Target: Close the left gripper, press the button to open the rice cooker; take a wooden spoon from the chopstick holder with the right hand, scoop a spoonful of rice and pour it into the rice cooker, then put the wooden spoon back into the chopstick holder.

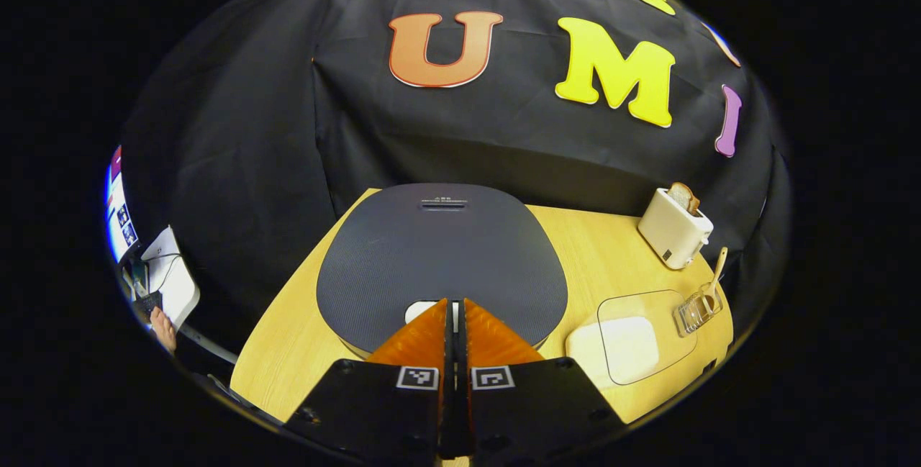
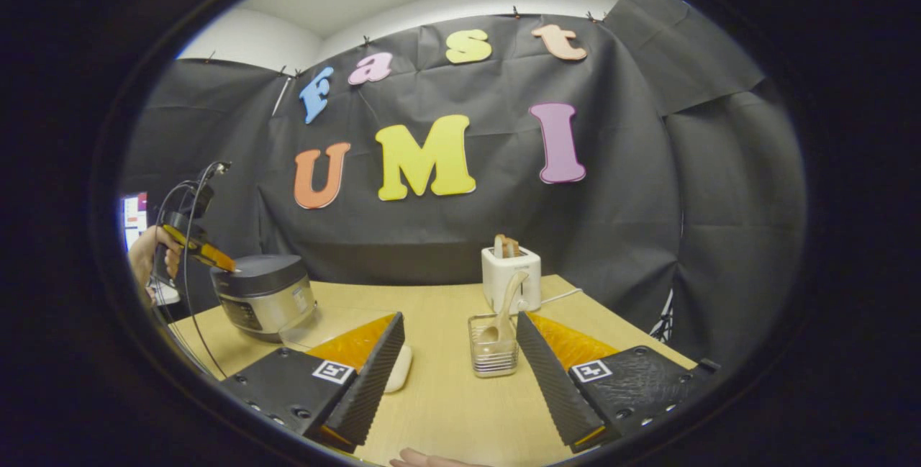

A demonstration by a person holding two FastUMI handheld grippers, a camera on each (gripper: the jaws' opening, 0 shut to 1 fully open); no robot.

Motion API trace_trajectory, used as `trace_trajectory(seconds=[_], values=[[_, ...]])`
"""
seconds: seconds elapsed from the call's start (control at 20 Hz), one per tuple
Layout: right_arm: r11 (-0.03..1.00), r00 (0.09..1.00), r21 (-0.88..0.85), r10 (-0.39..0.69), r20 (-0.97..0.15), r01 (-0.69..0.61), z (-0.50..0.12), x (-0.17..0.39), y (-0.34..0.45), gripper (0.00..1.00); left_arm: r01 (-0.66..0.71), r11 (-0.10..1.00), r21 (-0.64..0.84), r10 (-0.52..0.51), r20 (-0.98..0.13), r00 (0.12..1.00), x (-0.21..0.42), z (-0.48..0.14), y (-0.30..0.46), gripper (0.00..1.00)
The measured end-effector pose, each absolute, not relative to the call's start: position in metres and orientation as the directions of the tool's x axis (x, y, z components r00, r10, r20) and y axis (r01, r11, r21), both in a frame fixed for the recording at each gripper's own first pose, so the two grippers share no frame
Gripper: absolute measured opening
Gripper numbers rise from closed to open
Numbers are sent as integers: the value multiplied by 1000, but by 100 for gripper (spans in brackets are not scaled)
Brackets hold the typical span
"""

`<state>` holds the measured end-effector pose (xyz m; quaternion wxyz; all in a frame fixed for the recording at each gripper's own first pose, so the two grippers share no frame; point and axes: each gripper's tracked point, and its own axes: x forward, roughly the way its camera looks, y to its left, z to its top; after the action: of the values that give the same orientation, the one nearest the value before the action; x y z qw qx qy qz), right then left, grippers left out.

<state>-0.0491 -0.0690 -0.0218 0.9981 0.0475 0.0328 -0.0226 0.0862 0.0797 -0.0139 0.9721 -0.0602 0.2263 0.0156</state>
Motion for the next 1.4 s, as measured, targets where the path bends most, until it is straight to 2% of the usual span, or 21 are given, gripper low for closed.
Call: trace_trajectory(seconds=[0.05, 0.3, 0.4, 0.7, 0.75, 0.8, 0.95, 1.1, 1.15, 1.25, 1.4], values=[[995, 997, 88, -49, -63, 54, -20, -50, -72, 93, -73, 991, -115, 18, -426, 905, 84, -7, 81, 3], [993, 995, 92, -72, -72, 78, -20, -55, -81, 94, -106, 990, -96, 86, -187, 979, 70, 66, 85, 3], [992, 994, 93, -83, -69, 89, -18, -58, -85, 94, -65, 990, -126, 44, -159, 986, 56, 81, 72, 3], [989, 987, 46, -139, -83, 143, -22, -58, -104, 93, -34, 991, -126, 26, -69, 997, 14, 96, 66, 3], [988, 986, 40, -144, -86, 148, -22, -57, -106, 93, -20, 992, -127, 14, -47, 999, 6, 96, 62, 10], [987, 984, 32, -151, -91, 155, -23, -54, -110, 93, -1, 991, -136, -1, -12, 1000, -3, 97, 57, 34], [988, 984, 39, -146, -100, 150, -24, -45, -116, 93, 14, 993, -120, -8, 47, 999, -22, 87, 53, 38], [986, 981, 63, -148, -122, 156, -28, -28, -132, 94, -12, 998, -69, 15, 37, 999, -35, 59, 49, 63], [983, 979, 72, -157, -130, 167, -30, -22, -140, 94, 4, 999, -38, 0, 96, 995, -38, 62, 44, 75], [978, 973, 83, -176, -148, 190, -34, -11, -153, 94, -42, 999, 11, 40, 134, 990, -45, 58, 49, 74], [972, 964, 88, -198, -179, 216, -44, 12, -173, 92, -22, 999, 25, 19, 124, 992, -55, 42, 31, 77]])
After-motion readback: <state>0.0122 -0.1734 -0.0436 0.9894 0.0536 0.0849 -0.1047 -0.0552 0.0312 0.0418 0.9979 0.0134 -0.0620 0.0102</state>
